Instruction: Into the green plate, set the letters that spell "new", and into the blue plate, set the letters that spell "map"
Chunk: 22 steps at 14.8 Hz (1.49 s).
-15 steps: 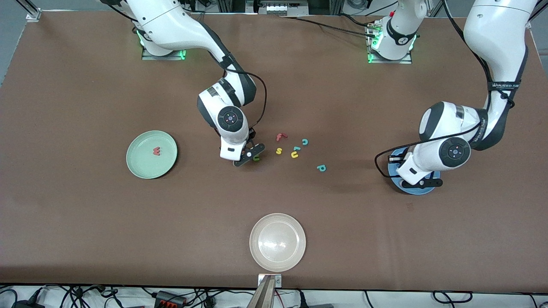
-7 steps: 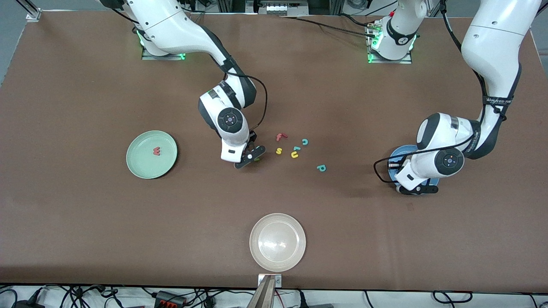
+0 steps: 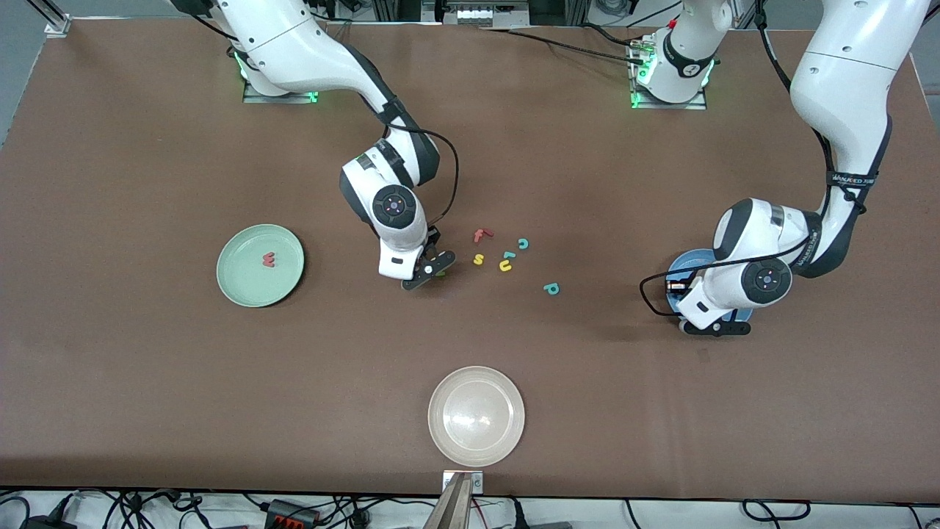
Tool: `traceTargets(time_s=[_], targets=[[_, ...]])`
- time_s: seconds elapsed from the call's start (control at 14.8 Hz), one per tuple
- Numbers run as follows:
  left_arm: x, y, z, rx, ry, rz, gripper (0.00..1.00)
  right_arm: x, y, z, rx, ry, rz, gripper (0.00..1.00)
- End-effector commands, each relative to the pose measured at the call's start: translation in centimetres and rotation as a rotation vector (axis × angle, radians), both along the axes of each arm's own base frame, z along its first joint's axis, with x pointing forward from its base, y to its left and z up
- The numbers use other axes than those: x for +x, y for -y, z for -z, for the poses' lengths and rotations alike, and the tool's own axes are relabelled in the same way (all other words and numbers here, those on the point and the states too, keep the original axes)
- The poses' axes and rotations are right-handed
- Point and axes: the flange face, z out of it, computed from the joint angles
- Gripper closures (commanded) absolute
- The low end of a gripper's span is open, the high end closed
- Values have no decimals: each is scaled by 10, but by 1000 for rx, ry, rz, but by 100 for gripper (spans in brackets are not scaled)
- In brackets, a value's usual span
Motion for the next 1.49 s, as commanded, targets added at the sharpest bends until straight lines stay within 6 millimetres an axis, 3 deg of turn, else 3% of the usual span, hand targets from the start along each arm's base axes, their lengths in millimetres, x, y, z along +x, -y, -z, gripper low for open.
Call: traceTargets(time_s=[0.0,0.27,0.68,0.95,1.15,1.42], targets=[[6,3,-15,11,18,22,0,4,-4,1,19,-4,7,59],[18,17,-56,12,44,32,0,6,-1,0,20,-3,11,65],[21,78,-102,-35,44,120,0,7,0,-1,19,-4,0,81],[12,122,-104,-85,47,213,0,6,0,-2,17,-6,-1,85],[14,147,-97,-110,46,239,0,11,2,-20,24,4,0,86],[26,162,-81,-143,40,230,0,30,42,-62,-9,-43,66,89]])
